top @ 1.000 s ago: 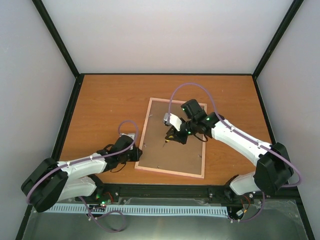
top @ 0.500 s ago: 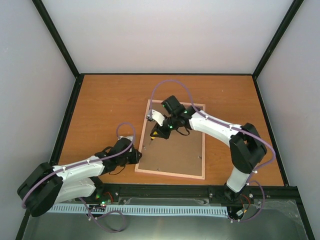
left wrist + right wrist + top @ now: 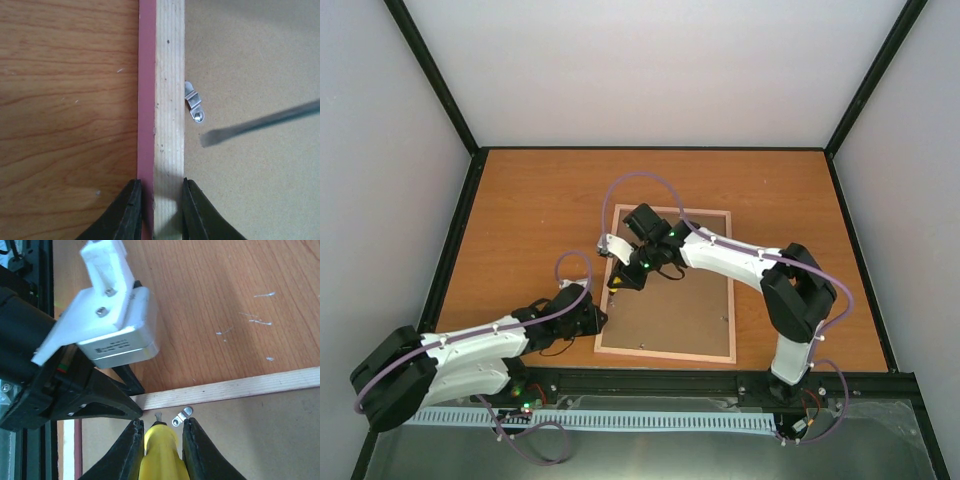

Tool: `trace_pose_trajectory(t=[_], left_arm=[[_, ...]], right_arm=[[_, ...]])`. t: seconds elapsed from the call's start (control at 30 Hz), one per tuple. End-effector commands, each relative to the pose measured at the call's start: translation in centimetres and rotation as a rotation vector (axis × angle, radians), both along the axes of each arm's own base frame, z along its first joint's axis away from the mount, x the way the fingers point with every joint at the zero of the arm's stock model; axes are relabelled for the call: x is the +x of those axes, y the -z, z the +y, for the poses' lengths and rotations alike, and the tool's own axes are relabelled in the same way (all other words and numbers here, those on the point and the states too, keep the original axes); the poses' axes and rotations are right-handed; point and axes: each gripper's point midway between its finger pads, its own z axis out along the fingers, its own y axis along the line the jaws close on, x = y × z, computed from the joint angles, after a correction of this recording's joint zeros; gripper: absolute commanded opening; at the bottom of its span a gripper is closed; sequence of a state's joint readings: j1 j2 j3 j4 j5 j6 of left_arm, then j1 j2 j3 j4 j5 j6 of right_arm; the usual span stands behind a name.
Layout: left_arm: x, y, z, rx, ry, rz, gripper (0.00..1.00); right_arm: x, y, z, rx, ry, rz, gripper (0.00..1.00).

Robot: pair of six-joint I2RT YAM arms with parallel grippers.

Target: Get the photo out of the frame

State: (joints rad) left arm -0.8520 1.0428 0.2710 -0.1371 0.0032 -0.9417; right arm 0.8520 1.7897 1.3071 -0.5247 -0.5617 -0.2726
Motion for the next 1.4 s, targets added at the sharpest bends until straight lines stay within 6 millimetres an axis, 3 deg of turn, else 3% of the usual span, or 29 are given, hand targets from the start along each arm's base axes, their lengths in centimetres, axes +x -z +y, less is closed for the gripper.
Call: trace_pose_trajectory(t=[0.0,0.2,0.4,0.73,0.8,0.87,0.93,1.03,1.2,1.27,1.37], left_arm=[[-1.1,0.4,0.1,-0.014,-0.029,0.073,0.01],[-1.2,0.8,0.4,-0.008,-0.032,0.073,0.01],[-1.3,0.9,0.5,-0.006,-0.034,0.07,0.01],[-1.1,0.6,0.8,0.005,-0.042,0.057,0.01],[-0.8,0.0,0.7,0.006,-0.047,0.043,0.1],[-0.3,-1.0,0.6,0.01,-0.051,0.025,0.28],[0.6,-2.5,0.6,0.013,-0.081,-0.008,0.45],[2.2,-4.7,0.3,0.003,-0.1,-0.08,0.53],[6.3,-5.6,1.4,0.033,-0.161,-0.118,0.55],[9.4,-6.0,2.2,0.053,-0.191,-0.152,0.54],[12.0,-5.8,2.7,0.074,-0.192,-0.151,0.52]], right_arm=[[1.1,0.7,0.7,-0.023,0.035,-0.02,0.03],[2.0,2.1,0.6,-0.074,0.075,-0.023,0.03],[2.8,2.3,0.0,-0.112,0.113,-0.055,0.03],[2.7,-0.5,-2.2,-0.161,0.123,-0.13,0.03],[3.3,-1.5,-2.4,-0.14,0.141,-0.139,0.03],[4.5,-2.5,-2.6,-0.118,0.168,-0.154,0.03],[6.3,-3.5,-3.0,-0.099,0.201,-0.177,0.03],[9.1,-4.7,-3.5,-0.064,0.253,-0.201,0.03],[12.8,-6.3,-3.8,-0.022,0.314,-0.248,0.03],[14.5,-7.2,-4.0,0.008,0.35,-0.259,0.03],[15.3,-7.6,-4.2,0.022,0.368,-0.262,0.03]])
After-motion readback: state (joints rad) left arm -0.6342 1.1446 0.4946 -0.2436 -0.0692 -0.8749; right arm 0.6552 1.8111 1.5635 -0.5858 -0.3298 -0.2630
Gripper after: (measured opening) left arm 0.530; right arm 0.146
